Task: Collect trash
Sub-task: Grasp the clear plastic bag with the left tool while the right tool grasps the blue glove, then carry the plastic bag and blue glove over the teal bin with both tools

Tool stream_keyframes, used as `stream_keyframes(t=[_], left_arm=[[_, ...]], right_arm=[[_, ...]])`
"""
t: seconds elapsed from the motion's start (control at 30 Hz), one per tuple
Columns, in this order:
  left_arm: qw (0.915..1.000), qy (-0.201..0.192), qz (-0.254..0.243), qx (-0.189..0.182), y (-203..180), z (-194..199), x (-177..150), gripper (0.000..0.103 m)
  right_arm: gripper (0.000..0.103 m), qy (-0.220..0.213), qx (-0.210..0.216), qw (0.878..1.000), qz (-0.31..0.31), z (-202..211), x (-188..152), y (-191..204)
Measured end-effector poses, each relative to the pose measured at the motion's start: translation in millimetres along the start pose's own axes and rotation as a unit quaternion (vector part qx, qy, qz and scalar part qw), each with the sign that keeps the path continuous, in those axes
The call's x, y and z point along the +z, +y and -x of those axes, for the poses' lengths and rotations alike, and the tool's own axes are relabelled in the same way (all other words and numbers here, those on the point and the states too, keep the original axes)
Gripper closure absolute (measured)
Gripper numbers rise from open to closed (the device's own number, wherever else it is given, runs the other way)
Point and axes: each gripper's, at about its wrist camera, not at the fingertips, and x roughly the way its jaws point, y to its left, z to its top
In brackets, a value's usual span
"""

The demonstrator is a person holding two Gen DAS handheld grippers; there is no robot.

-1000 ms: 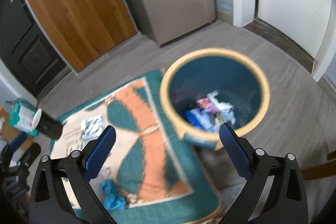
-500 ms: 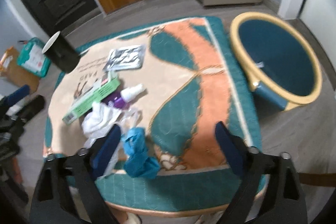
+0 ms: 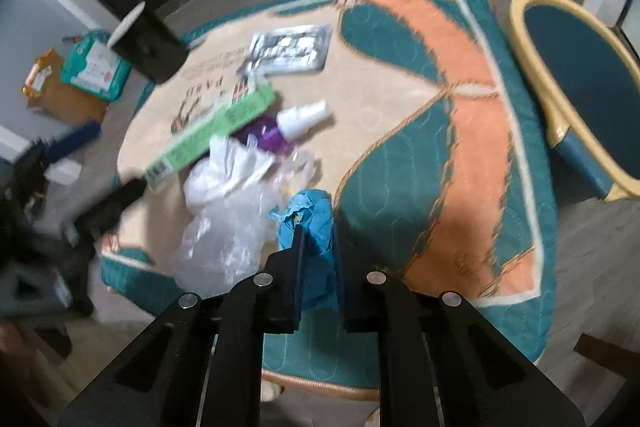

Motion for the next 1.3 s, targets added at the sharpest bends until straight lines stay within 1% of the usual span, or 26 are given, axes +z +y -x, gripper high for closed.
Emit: stream_keyframes(t=[0.03, 0.1, 0.13, 0.17, 0.2, 0.23, 0.27, 0.33, 0.37, 0.4, 0.43, 0.5, 0.53, 0.63, 0.73, 0.83, 1.03, 1.1, 1.17, 1.23, 1.3], left_arm=[[1.0000, 0.002, -0.007, -0.006, -3, -1, 0, 0.009], [0.9995, 0.012, -0.023, -0.019, -13, -4, -1, 0.021], [0.9990, 0.021, -0.032, -0.024, -20, -8, -2, 0.023], [0.9984, 0.027, -0.039, -0.029, -24, -11, -3, 0.028], [0.9978, 0.034, -0.047, -0.034, -29, -14, -4, 0.037], [0.9969, 0.041, -0.055, -0.039, -35, -17, -5, 0.041], [0.9956, 0.051, -0.065, -0.046, -42, -22, -6, 0.047], [0.9932, 0.067, -0.081, -0.050, -51, -30, -10, 0.051], [0.9919, 0.078, -0.088, -0.050, -55, -35, -11, 0.057], [0.9910, 0.085, -0.090, -0.052, -57, -38, -12, 0.072], [0.9899, 0.092, -0.091, -0.058, -58, -41, -13, 0.081], [0.9893, 0.094, -0.091, -0.065, -58, -42, -12, 0.091], [0.9892, 0.092, -0.090, -0.070, -57, -41, -11, 0.093], [0.9918, 0.071, -0.079, -0.070, -53, -32, -3, 0.094], [0.9941, 0.042, -0.069, -0.073, -50, -19, 9, 0.094], [0.9946, 0.019, -0.066, -0.078, -51, -6, 19, 0.094], [0.9937, -0.033, -0.041, -0.099, -54, 18, 48, 0.094], [0.9931, -0.049, -0.042, -0.098, -59, 25, 58, 0.094], [0.9925, -0.057, -0.040, -0.100, -62, 28, 67, 0.094], [0.9920, -0.065, -0.051, -0.095, -67, 33, 77, 0.094], [0.9896, -0.081, -0.068, -0.098, -73, 44, 90, 0.094]], right_arm=[[0.089, -0.011, -0.002, 1.000, -0.010, 5, 3, -4], [0.089, -0.032, -0.010, 0.999, -0.024, 14, 6, -11], [0.089, -0.042, -0.018, 0.999, -0.029, 18, 8, -14], [0.089, -0.048, -0.021, 0.998, -0.032, 21, 9, -17], [0.089, -0.051, -0.020, 0.998, -0.038, 23, 10, -20], [0.089, -0.051, -0.018, 0.998, -0.045, 24, 11, -25], [0.089, -0.052, -0.018, 0.997, -0.049, 26, 11, -27], [0.089, -0.055, -0.025, 0.997, -0.047, 28, 12, -30], [0.089, -0.056, -0.025, 0.997, -0.046, 29, 13, -31], [0.089, -0.057, -0.026, 0.997, -0.046, 30, 13, -32], [0.089, -0.059, -0.026, 0.997, -0.046, 31, 14, -32], [0.089, -0.061, -0.026, 0.997, -0.045, 31, 14, -32], [0.089, -0.064, -0.026, 0.997, -0.045, 33, 16, -33], [0.089, -0.077, -0.029, 0.995, -0.049, 43, 18, -35], [0.089, -0.090, -0.028, 0.994, -0.060, 58, 22, -42], [0.089, -0.110, -0.026, 0.992, -0.062, 76, 28, -48], [0.089, -0.160, -0.045, 0.985, -0.046, 117, 41, -61], [0.089, -0.171, -0.049, 0.983, -0.050, 125, 44, -67], [0.089, -0.182, -0.053, 0.980, -0.056, 134, 48, -75], [0.089, -0.192, -0.054, 0.978, -0.061, 144, 53, -81], [0.089, -0.207, -0.052, 0.975, -0.065, 157, 58, -87]])
